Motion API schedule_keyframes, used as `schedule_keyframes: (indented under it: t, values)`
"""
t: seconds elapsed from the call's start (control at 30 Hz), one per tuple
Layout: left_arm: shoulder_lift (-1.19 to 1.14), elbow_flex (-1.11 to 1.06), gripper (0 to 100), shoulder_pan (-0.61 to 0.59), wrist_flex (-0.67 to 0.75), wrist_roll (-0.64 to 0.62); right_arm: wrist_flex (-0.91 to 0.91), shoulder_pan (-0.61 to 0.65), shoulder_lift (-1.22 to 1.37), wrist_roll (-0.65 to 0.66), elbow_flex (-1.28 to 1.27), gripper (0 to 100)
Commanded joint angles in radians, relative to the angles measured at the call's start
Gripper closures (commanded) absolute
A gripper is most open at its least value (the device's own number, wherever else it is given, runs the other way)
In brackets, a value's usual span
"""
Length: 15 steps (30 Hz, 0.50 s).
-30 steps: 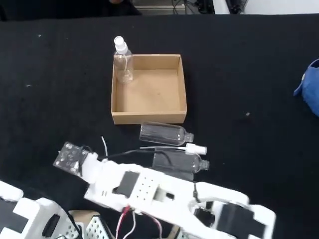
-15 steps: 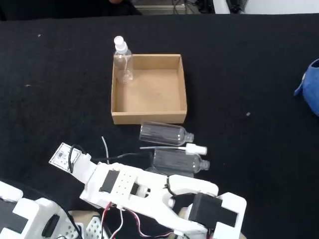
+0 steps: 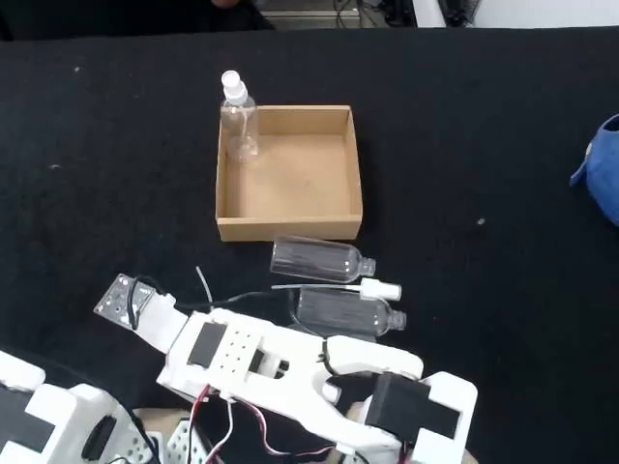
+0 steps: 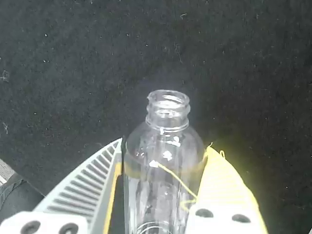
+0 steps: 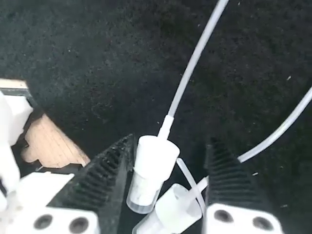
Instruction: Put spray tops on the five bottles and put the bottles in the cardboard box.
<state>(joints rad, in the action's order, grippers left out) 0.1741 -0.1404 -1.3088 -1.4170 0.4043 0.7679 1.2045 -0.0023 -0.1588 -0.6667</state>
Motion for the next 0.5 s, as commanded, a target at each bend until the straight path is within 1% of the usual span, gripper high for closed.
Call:
schedule_keyframes:
  t: [0.0,0.13,0.47]
  values:
    - [0.049,0.053,97,-0.008,-0.008,-0.002,0.014,0.032,-0.001,-0.002,0.048,79.2]
    - [0.049,0.053,97,-0.010,-0.008,0.040,0.012,0.043,-0.001,0.000,0.018,82.8]
    - [0.051,0.061,97,-0.010,-0.008,0.040,0.008,0.084,0.016,0.002,-0.013,83.2]
